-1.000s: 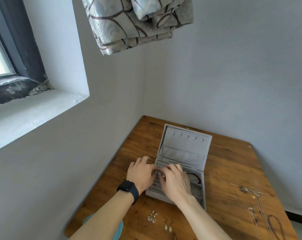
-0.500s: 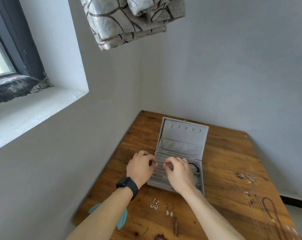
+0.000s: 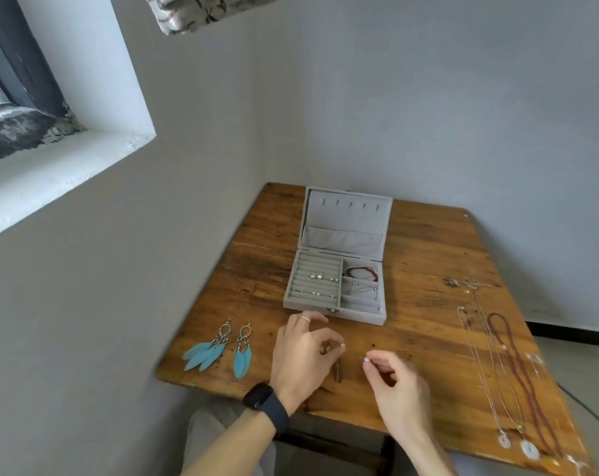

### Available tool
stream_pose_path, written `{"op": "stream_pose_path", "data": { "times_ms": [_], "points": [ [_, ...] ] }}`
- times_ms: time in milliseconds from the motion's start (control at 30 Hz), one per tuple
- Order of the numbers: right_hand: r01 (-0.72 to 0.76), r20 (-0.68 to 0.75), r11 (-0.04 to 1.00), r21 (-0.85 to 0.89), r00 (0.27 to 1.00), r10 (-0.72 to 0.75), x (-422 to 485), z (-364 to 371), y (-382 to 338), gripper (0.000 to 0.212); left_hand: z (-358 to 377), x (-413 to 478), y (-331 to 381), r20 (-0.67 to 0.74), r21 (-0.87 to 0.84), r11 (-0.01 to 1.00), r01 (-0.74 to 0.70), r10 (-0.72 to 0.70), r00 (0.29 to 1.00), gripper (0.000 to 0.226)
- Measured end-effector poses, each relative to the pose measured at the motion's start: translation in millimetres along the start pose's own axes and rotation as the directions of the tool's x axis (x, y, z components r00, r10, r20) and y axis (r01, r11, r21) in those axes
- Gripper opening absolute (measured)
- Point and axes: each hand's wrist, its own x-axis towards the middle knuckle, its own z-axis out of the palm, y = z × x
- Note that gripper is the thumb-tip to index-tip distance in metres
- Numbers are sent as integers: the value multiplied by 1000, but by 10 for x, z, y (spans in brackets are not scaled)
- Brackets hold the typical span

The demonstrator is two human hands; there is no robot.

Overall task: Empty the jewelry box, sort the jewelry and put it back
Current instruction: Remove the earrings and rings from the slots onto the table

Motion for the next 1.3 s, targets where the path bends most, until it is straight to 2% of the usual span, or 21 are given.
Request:
{"op": "stream_pose_path", "data": {
  "times_ms": [267,400,533,867,1100,1300],
  "points": [
    [93,-51,986,-139,994,-101,36,132,45,13,132,-95,93,-8,212,976,50,-49,999,11],
    [98,-59,983,-158,992,-109,43,186,54,13,140,-119,73,-27,207,974,90,-86,996,12],
    [100,-86,984,-150,990,-114,24,193,81,13,143,-116,75,-26,177,983,51,-47,999,12],
    [29,-44,987,-155,998,-36,109,176,-20,14,152,-71,47,88,138,990,29,-41,995,16],
    [4,-34,993,-117,999,-8,114,161,3,22,153,-34,33,109,97,995,3,-14,994,17],
    [26,-53,994,-108,998,-32,95,173,15,14,145,-47,20,104,121,993,13,-26,994,20]
  ]
}}
